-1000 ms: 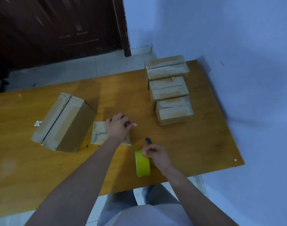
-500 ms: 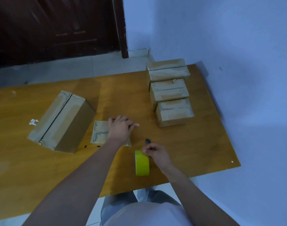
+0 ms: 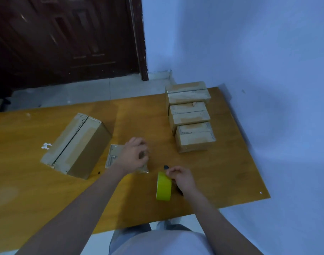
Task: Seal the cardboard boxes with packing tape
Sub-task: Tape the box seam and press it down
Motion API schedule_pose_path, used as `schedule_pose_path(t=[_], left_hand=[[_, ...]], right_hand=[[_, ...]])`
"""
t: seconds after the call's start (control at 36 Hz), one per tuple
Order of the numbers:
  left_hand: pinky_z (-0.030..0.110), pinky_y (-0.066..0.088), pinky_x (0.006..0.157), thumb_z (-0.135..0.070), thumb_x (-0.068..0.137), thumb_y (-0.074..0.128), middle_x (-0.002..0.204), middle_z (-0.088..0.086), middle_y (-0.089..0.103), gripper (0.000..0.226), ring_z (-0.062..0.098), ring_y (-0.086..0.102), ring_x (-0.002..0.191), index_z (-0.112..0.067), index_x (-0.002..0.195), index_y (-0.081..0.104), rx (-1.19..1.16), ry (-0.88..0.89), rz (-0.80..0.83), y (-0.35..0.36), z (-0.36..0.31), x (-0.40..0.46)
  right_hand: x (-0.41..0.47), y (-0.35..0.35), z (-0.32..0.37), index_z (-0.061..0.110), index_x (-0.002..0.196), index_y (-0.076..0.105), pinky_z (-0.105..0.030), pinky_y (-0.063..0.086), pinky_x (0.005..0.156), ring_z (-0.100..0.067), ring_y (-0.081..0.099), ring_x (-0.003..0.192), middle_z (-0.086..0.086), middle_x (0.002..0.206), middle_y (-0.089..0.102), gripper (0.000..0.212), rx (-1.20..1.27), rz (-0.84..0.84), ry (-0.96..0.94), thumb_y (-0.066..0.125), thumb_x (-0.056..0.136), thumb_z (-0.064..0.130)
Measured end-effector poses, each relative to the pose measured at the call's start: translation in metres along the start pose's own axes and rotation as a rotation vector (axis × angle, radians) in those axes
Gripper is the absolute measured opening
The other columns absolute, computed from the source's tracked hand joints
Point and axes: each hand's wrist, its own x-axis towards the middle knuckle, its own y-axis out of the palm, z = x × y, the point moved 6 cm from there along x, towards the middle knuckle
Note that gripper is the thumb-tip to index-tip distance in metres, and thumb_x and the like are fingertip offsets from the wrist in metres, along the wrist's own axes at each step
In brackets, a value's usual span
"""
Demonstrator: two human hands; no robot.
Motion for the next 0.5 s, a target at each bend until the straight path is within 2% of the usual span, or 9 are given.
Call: schedule_pose_path(t=[0.03, 0.08, 0.17, 0.22, 0.25, 0.28, 0.33, 0.39, 0.5], left_hand=[[0.046, 0.048, 0.079, -0.038, 0.072, 0.045, 0.104, 0.006, 0.059, 0.036, 0.021, 0.045, 0.101, -0.011, 0.076, 0.068, 0.02, 0.045, 0.076, 0.005, -0.002, -0.006], [0.049, 0.046, 0.088, -0.038, 0.07, 0.052, 0.119, 0.008, 0.055, 0.03, 0.023, 0.041, 0.114, -0.013, 0.076, 0.068, 0.119, 0.115, 0.219, 0.014, -0.006, -0.017], [0.047, 0.028, 0.108, -0.031, 0.074, 0.066, 0.143, 0.007, 0.04, 0.021, 0.031, 0.025, 0.138, -0.019, 0.09, 0.07, 0.287, 0.119, 0.377, 0.022, -0.011, -0.026], [0.047, 0.025, 0.109, -0.025, 0.08, 0.067, 0.148, 0.004, 0.033, 0.019, 0.028, 0.016, 0.142, -0.021, 0.099, 0.068, 0.371, 0.097, 0.417, 0.024, -0.011, -0.03], [0.051, 0.034, 0.105, -0.023, 0.08, 0.069, 0.145, 0.005, 0.037, 0.016, 0.029, 0.02, 0.141, -0.022, 0.095, 0.069, 0.383, 0.12, 0.372, 0.023, -0.012, -0.03], [0.054, 0.045, 0.094, -0.021, 0.075, 0.075, 0.138, 0.007, 0.046, 0.013, 0.029, 0.027, 0.136, -0.023, 0.087, 0.07, 0.383, 0.156, 0.292, 0.021, -0.014, -0.031], [0.051, 0.056, 0.073, -0.02, 0.064, 0.086, 0.122, 0.009, 0.059, 0.018, 0.031, 0.041, 0.124, -0.024, 0.071, 0.069, 0.376, 0.185, 0.188, 0.021, -0.012, -0.032], [0.048, 0.057, 0.07, -0.021, 0.061, 0.088, 0.117, 0.009, 0.062, 0.019, 0.03, 0.047, 0.118, -0.023, 0.067, 0.069, 0.351, 0.179, 0.135, 0.021, -0.011, -0.032], [0.043, 0.056, 0.072, -0.018, 0.059, 0.088, 0.11, 0.009, 0.065, 0.021, 0.023, 0.041, 0.108, -0.019, 0.064, 0.068, 0.315, 0.146, 0.02, 0.022, -0.014, -0.034]], right_hand=[[0.001, 0.0, 0.0, 0.015, 0.067, 0.063, -0.017, 0.047, 0.061, -0.01, 0.058, 0.074, 0.002, 0.077, 0.064, 0.021, 0.002, 0.0, 0.001, 0.066, 0.084, 0.004], [0.002, 0.002, -0.002, 0.016, 0.065, 0.063, -0.021, 0.049, 0.067, -0.01, 0.058, 0.074, 0.002, 0.077, 0.064, 0.022, 0.002, 0.006, -0.003, 0.067, 0.083, 0.004], [0.003, 0.005, -0.002, 0.017, 0.064, 0.064, -0.033, 0.049, 0.083, -0.013, 0.059, 0.08, 0.004, 0.078, 0.065, 0.022, -0.021, 0.021, -0.007, 0.067, 0.083, 0.006], [0.003, 0.006, -0.003, 0.016, 0.064, 0.063, -0.034, 0.047, 0.085, -0.012, 0.058, 0.079, 0.005, 0.077, 0.064, 0.022, -0.03, 0.024, -0.011, 0.066, 0.084, 0.006], [0.003, 0.006, -0.003, 0.016, 0.065, 0.063, -0.033, 0.047, 0.084, -0.011, 0.058, 0.079, 0.005, 0.077, 0.064, 0.022, -0.033, 0.026, -0.014, 0.066, 0.084, 0.006], [0.003, 0.006, -0.002, 0.016, 0.065, 0.063, -0.033, 0.047, 0.083, -0.011, 0.058, 0.079, 0.005, 0.077, 0.064, 0.022, -0.035, 0.03, -0.018, 0.066, 0.085, 0.007], [0.003, 0.006, -0.003, 0.016, 0.066, 0.063, -0.034, 0.047, 0.083, -0.012, 0.058, 0.079, 0.004, 0.079, 0.064, 0.021, -0.04, 0.039, -0.024, 0.065, 0.085, 0.007], [0.002, 0.006, -0.004, 0.015, 0.067, 0.063, -0.034, 0.048, 0.084, -0.011, 0.058, 0.08, 0.003, 0.081, 0.065, 0.02, -0.038, 0.053, -0.024, 0.065, 0.086, 0.007], [0.0, 0.005, -0.005, 0.016, 0.07, 0.064, -0.034, 0.048, 0.083, -0.016, 0.059, 0.084, 0.001, 0.083, 0.065, 0.018, -0.057, 0.069, -0.038, 0.063, 0.086, 0.007]])
